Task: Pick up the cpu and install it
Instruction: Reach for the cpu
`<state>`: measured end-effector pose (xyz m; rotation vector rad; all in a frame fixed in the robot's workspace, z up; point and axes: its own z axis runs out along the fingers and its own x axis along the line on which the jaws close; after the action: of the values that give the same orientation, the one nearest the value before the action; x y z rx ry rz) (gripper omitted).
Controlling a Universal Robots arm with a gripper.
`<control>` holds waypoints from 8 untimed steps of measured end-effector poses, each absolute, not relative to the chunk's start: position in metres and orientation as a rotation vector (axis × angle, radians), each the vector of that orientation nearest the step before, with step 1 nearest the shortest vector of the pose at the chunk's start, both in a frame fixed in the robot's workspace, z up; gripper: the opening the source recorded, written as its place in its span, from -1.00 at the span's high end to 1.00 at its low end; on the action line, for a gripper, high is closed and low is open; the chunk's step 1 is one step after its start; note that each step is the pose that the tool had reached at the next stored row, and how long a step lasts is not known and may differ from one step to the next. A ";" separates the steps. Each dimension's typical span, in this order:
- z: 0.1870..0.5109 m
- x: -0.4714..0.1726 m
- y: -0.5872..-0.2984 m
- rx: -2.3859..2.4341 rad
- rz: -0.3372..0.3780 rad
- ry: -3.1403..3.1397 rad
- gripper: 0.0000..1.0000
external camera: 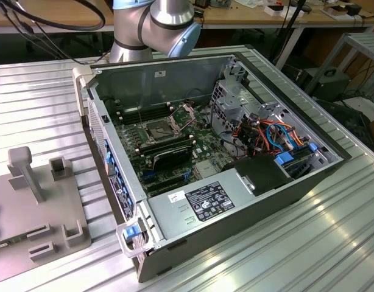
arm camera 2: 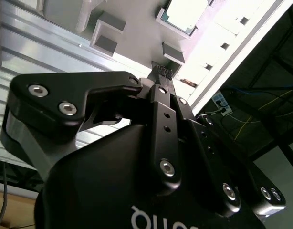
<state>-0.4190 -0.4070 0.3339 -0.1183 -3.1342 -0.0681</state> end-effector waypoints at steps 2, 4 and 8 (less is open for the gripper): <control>0.334 -0.419 -0.407 -0.118 -0.068 -3.134 0.79; 0.334 -0.419 -0.407 -0.118 -0.068 -3.134 0.79; 0.333 -0.419 -0.409 -0.118 -0.068 -3.134 0.79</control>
<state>-0.4191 -0.4090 0.3327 -0.1184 -3.1344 -0.0682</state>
